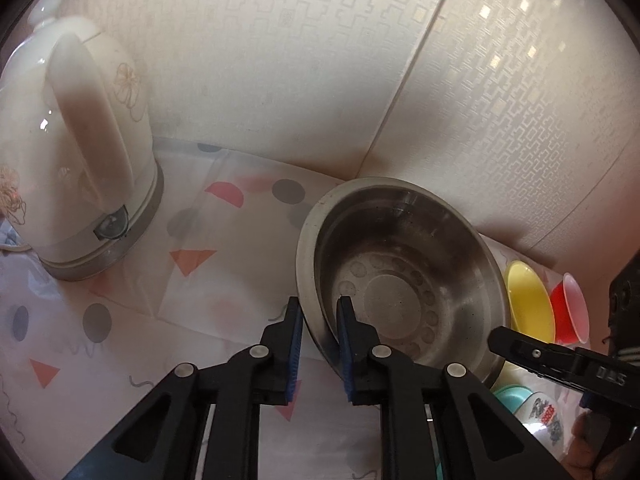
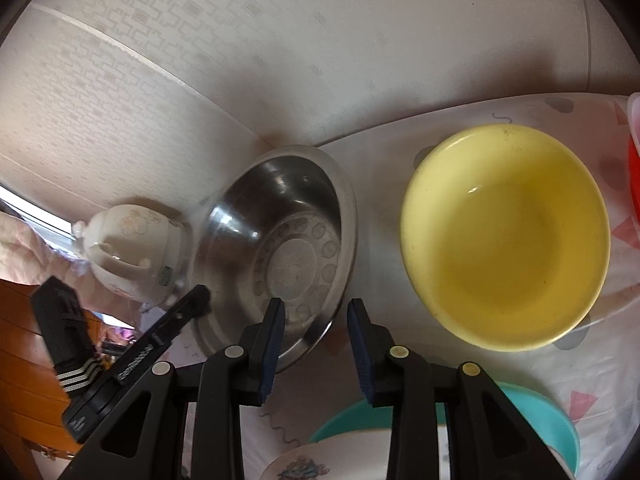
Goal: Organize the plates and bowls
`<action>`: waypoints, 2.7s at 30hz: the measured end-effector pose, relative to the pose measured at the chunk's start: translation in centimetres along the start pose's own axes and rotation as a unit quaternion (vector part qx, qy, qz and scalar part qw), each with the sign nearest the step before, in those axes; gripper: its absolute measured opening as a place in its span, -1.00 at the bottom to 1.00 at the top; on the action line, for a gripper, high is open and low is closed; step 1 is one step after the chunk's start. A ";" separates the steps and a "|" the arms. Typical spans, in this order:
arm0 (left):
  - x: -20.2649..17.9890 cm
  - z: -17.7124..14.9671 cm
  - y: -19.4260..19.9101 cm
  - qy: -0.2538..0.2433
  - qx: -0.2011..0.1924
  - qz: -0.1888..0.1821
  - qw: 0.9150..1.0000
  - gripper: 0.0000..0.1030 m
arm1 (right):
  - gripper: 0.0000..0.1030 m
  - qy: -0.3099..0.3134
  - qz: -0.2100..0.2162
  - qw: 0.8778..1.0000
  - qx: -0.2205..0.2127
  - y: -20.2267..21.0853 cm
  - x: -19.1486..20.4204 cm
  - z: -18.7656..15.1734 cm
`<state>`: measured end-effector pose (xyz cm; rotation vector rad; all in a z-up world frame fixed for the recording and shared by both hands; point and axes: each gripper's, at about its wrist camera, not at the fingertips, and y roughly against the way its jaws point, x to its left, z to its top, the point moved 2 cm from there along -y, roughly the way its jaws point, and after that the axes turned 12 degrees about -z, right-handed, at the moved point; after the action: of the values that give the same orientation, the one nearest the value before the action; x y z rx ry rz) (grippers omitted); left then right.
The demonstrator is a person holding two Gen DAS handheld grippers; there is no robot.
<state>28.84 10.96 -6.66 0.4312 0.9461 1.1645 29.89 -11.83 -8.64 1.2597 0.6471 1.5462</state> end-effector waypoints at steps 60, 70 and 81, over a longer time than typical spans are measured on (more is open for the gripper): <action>6.5 -17.4 17.6 0.078 -0.061 0.088 0.991 -0.64 | -0.44 0.230 0.024 0.972 0.042 3.3 11.1 -19.2; 6.4 -17.7 18.2 0.081 -0.065 0.098 0.990 -0.63 | -0.43 0.232 0.022 0.972 0.040 3.9 10.3 -19.9; 5.8 -17.4 20.7 0.077 -0.092 0.126 0.985 -0.62 | -0.42 0.241 0.023 0.970 -0.005 6.9 9.2 -19.8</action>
<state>3.18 20.97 -3.73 0.3206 0.9235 1.5200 9.32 -2.30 -5.28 0.8938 0.9188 1.9130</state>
